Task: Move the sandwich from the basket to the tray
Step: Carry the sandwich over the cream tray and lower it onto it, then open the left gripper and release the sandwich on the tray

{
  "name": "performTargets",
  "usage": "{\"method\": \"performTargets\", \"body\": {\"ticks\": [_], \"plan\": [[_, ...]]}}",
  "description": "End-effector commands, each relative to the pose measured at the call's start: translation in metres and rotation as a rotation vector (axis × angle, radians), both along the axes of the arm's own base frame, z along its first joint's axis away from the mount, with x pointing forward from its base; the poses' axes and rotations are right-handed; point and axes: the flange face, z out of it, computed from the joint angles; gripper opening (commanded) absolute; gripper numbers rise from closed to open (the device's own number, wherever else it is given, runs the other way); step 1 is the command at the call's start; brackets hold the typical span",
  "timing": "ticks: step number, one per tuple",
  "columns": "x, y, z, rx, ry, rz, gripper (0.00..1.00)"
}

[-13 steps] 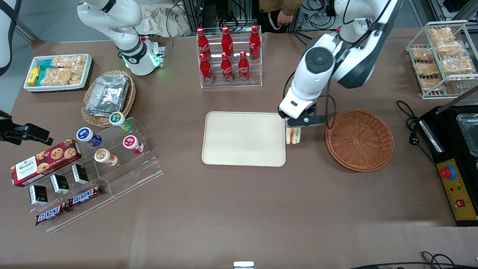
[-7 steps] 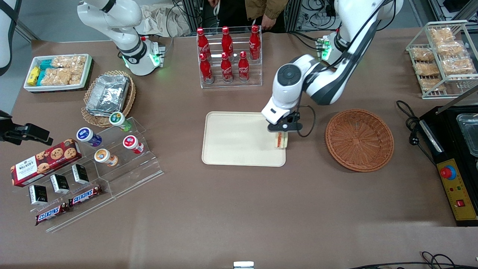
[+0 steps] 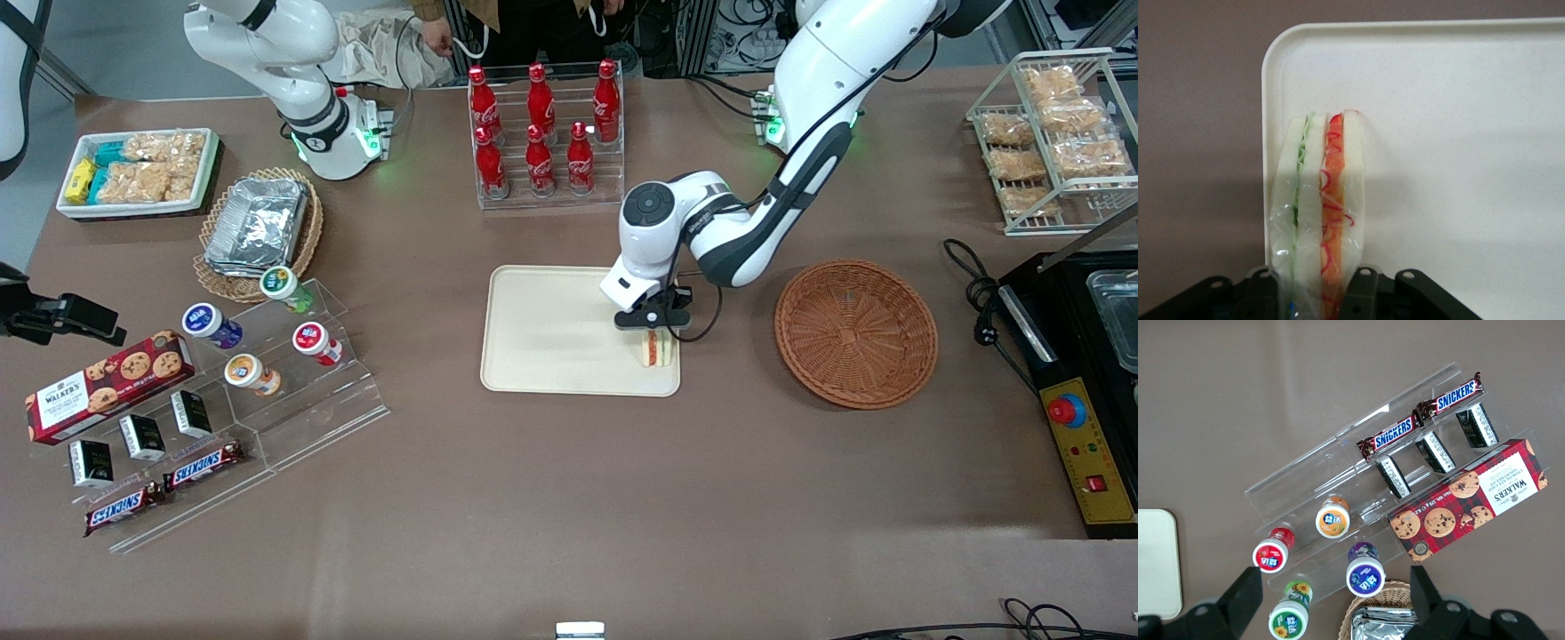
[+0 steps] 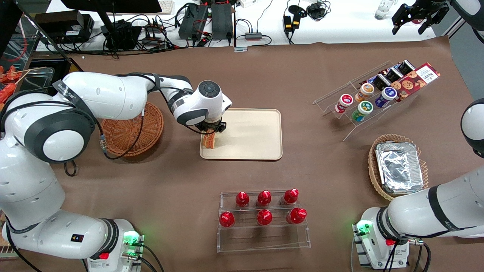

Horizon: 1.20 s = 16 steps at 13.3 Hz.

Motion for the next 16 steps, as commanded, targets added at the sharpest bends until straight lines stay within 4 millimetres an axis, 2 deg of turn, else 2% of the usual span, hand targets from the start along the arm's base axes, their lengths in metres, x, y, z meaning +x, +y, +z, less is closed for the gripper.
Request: {"method": "performTargets", "body": {"ticks": [1,3,5,7,8,10,12,13,14,16], "plan": [[0.006,-0.005,-0.001,0.004,-0.021,0.012,1.00],[0.017,-0.002,0.015,0.018,-0.034,0.030,1.00],[0.035,-0.005,0.045,0.046,-0.034,0.082,1.00],[0.055,-0.011,0.098,0.040,0.000,0.157,1.00],[0.066,-0.010,0.132,0.040,0.021,0.186,1.00],[0.081,0.001,0.197,0.035,0.050,0.249,1.00],[0.105,0.044,0.257,-0.023,0.040,0.361,1.00],[0.107,0.061,0.285,-0.056,0.021,0.401,1.00],[0.108,0.077,0.308,-0.069,-0.011,0.433,1.00],[0.118,0.129,0.342,-0.079,-0.031,0.519,1.00]]}}
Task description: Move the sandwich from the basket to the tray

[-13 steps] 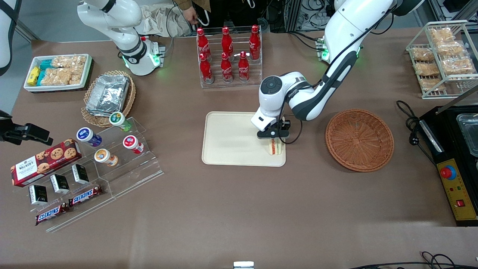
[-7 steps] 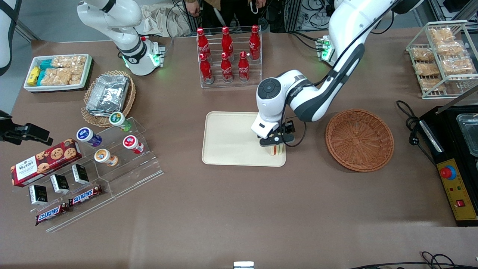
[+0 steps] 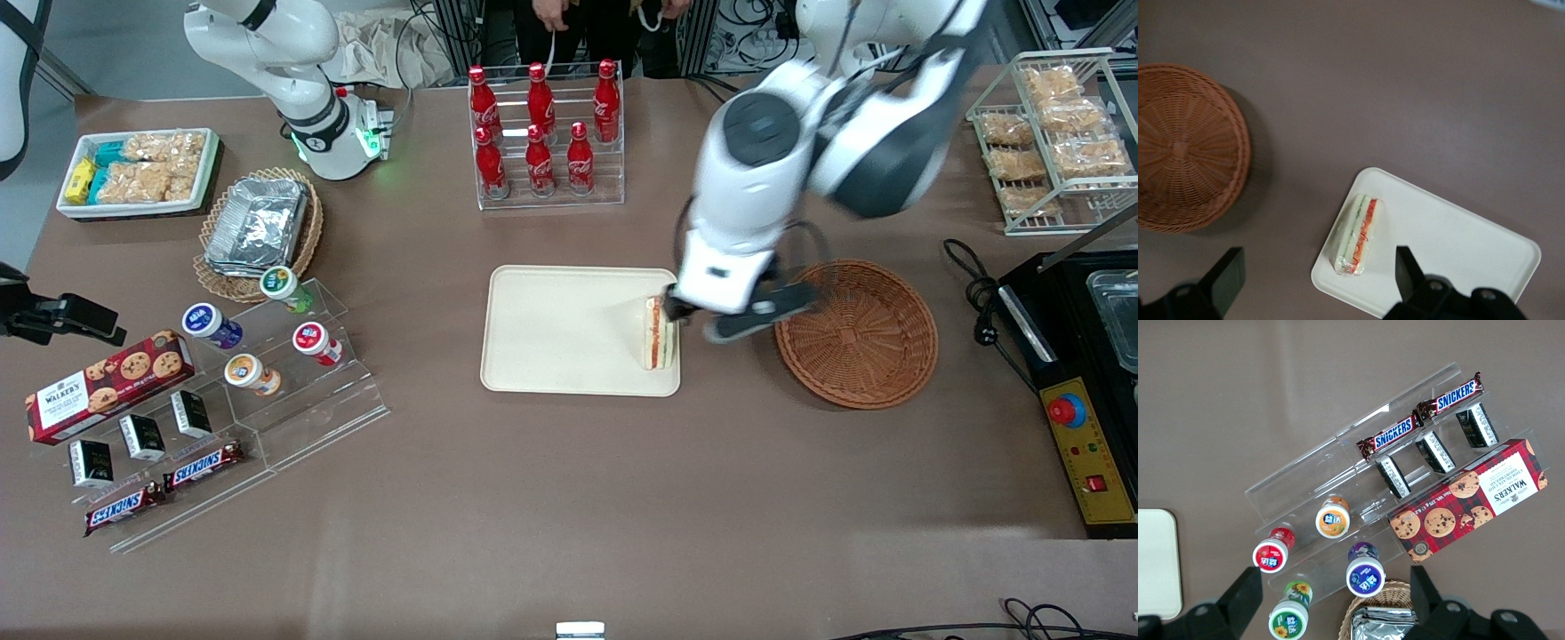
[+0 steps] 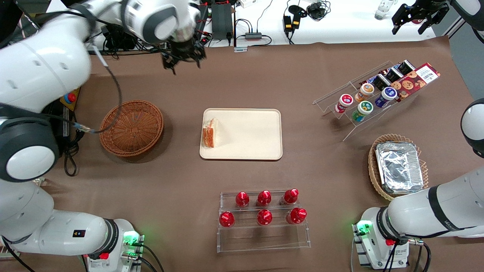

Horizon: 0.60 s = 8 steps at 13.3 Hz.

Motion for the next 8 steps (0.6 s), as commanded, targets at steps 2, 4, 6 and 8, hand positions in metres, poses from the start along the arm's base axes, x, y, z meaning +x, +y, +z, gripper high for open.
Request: {"method": "performTargets", "body": {"ticks": [2,4,6,8], "plan": [[-0.006,0.101,0.070,-0.059,0.019,0.001,1.00],[-0.023,0.170,0.100,-0.042,0.086,-0.165,1.00],[-0.035,0.228,0.117,-0.040,0.140,-0.351,1.00],[-0.048,0.260,0.130,-0.039,0.163,-0.471,1.00]]}}
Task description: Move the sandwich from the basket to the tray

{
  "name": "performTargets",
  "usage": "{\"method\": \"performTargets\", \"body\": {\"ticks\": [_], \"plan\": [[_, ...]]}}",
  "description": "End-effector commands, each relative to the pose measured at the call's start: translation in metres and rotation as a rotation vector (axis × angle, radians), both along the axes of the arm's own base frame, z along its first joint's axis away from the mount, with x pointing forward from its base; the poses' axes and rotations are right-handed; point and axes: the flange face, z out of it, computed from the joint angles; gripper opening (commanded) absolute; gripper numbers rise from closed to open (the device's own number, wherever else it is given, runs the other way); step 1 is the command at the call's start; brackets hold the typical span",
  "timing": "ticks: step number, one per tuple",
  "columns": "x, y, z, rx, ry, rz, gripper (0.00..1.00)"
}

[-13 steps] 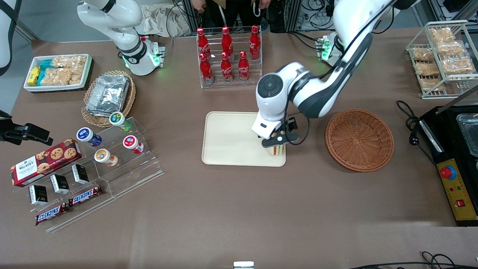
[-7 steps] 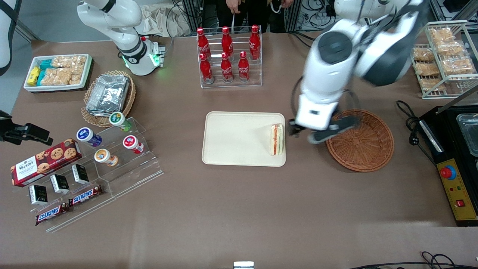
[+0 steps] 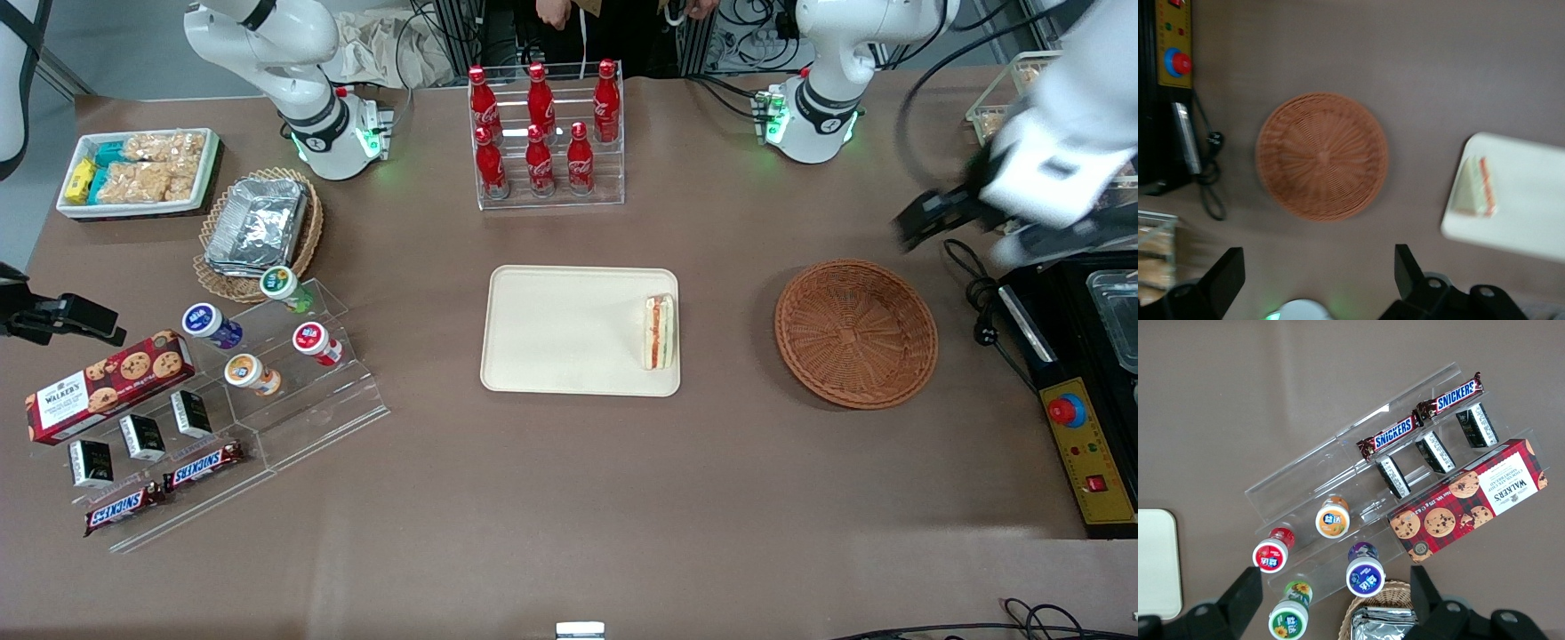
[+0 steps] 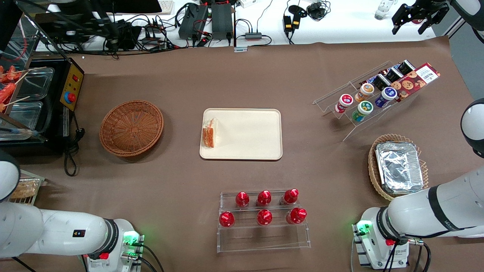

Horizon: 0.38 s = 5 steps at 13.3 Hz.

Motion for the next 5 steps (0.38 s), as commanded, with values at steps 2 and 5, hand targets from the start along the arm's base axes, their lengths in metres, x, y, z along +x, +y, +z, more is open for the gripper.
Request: {"method": "performTargets", "body": {"ticks": [2,5], "plan": [[-0.0137,0.0243,0.0073,-0.020,0.025,-0.220,1.00],[-0.0062,0.0271,-0.0012,-0.030,0.032,-0.231,1.00]]}}
